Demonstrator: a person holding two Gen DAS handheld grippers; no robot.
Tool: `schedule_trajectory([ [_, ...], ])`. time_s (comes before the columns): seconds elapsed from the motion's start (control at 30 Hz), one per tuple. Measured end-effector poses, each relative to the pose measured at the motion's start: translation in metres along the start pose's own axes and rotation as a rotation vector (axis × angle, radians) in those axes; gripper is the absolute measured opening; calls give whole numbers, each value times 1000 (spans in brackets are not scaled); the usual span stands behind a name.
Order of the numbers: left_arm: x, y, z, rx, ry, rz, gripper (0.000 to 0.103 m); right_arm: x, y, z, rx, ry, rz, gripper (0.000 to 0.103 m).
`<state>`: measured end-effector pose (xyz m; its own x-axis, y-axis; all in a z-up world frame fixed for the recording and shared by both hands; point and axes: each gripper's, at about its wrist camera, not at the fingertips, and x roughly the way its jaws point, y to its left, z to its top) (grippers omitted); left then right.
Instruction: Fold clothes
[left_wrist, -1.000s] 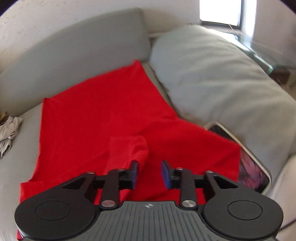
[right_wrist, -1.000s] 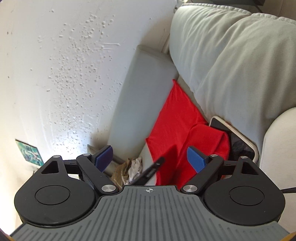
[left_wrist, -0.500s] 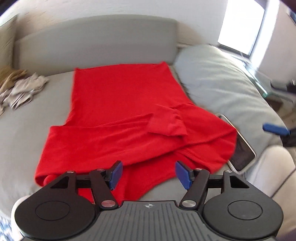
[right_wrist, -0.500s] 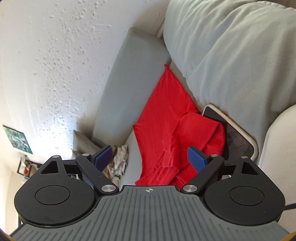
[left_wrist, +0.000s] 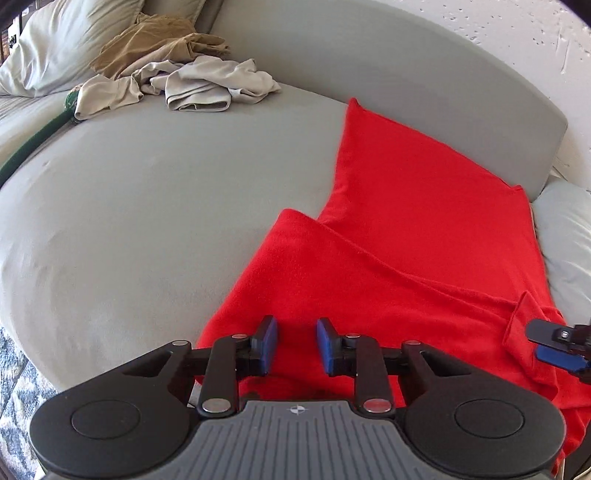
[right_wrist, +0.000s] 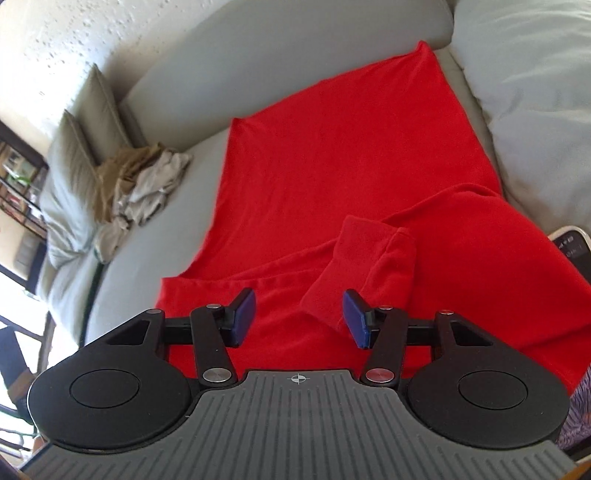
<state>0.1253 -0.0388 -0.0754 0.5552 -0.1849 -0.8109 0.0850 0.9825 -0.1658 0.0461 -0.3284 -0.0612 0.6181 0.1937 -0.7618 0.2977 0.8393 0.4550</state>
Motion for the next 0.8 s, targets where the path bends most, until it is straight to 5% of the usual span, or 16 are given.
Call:
schedule_trajectory([
  [0.1,0,1,-1,11,-2,-10,25,22,10,0,-68,26,-77,58],
  [0.17,2,3,-2,13,0,-19,26,31,21,-3,-145,42,-108,78],
  [0.23,5,5,-3,14,1,-28,26,36,35,-11,-247,50,-152,82],
  [0.33,5,11,-3,-10,7,-51,26,36,46,-23,-351,13,-249,60],
  [0.4,5,12,-3,-13,10,-57,27,26,34,-17,-262,-18,-234,40],
  [0.47,6,11,-3,-15,14,-58,27,12,15,-8,-148,-50,-224,8],
  [0.7,5,10,-3,-11,15,-55,27,-50,-52,-7,105,-184,-269,8],
  [0.8,4,6,-3,15,12,-38,28,-56,-74,-19,171,-170,-286,9],
])
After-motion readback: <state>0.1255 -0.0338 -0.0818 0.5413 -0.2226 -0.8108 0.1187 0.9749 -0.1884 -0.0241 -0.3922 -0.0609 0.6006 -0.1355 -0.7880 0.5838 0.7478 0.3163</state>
